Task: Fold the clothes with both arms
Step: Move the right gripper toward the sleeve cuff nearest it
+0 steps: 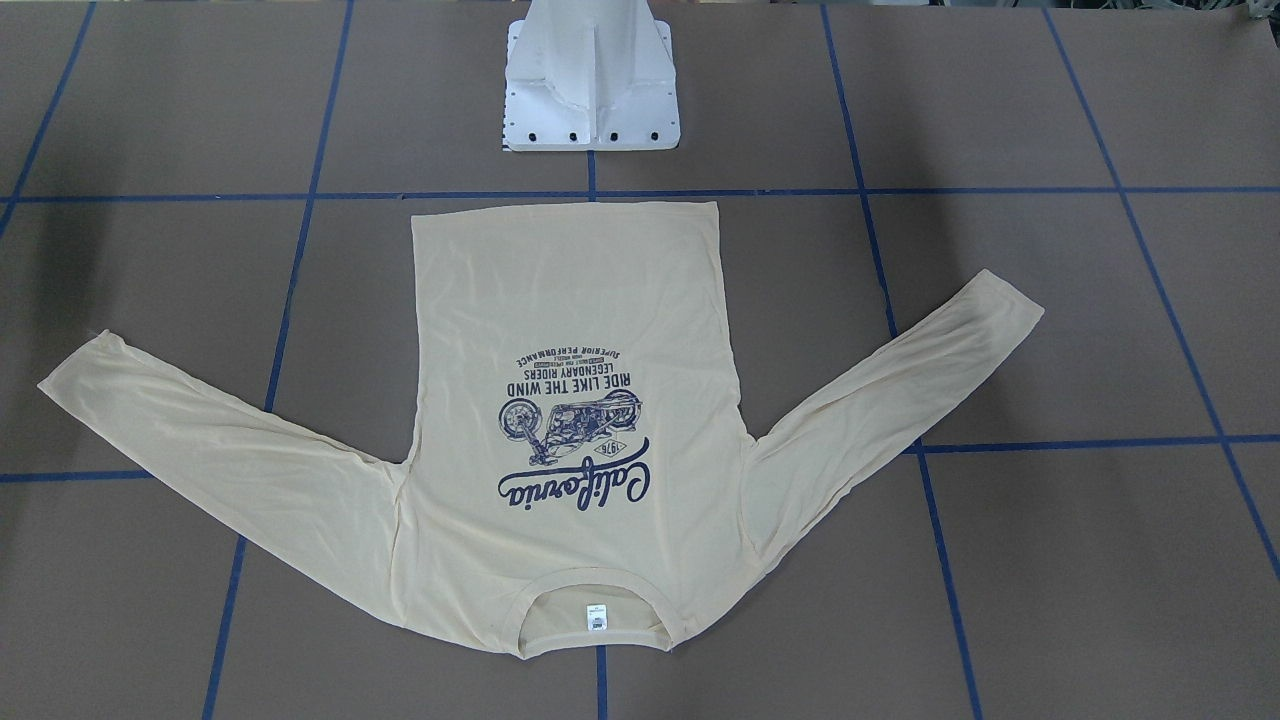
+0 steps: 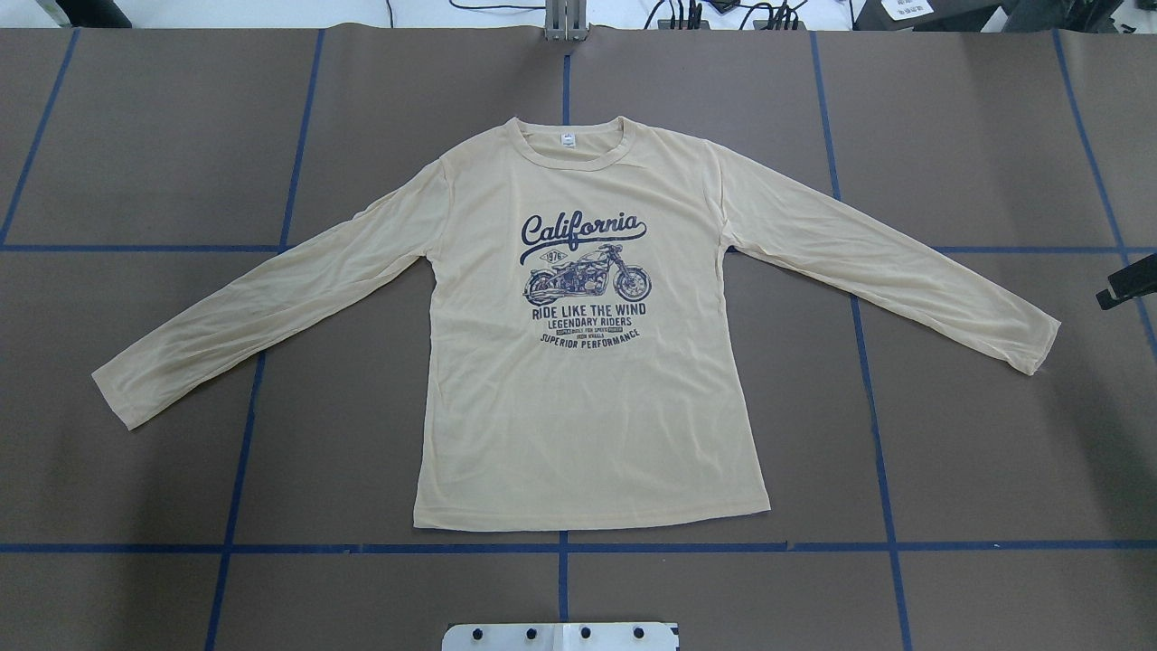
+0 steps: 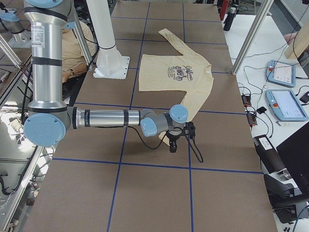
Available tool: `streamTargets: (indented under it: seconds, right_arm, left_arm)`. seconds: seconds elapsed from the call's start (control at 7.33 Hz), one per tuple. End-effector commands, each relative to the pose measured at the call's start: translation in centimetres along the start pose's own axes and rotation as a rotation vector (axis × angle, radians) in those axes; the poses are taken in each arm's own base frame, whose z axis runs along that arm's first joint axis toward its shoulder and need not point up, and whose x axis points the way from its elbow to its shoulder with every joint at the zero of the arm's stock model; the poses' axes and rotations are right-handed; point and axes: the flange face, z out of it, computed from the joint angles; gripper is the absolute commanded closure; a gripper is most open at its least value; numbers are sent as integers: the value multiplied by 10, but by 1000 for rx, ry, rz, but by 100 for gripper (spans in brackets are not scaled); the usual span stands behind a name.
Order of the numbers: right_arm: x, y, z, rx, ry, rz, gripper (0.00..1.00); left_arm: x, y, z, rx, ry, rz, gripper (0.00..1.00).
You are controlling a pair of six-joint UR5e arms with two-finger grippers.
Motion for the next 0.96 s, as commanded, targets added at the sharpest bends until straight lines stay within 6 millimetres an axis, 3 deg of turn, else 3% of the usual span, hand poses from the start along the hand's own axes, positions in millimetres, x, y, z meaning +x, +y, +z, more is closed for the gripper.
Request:
streamTargets:
  seconds: [0.0,0.14,0.55,0.82]
  right_arm:
    - [-12,5,34,45,-35,178,8]
    - [-12,7,48,41,-39,193,10]
    - [-28,-5,55,62,-11,199,15]
    - [-35,-3,62,46,-12,210,15]
  left_arm:
    - [1,0,0,2,3,5,1]
    - [0,1,1,2,3,5,1]
    - [-2,2,2,2,3,4,1]
    - [-2,2,2,2,3,4,1]
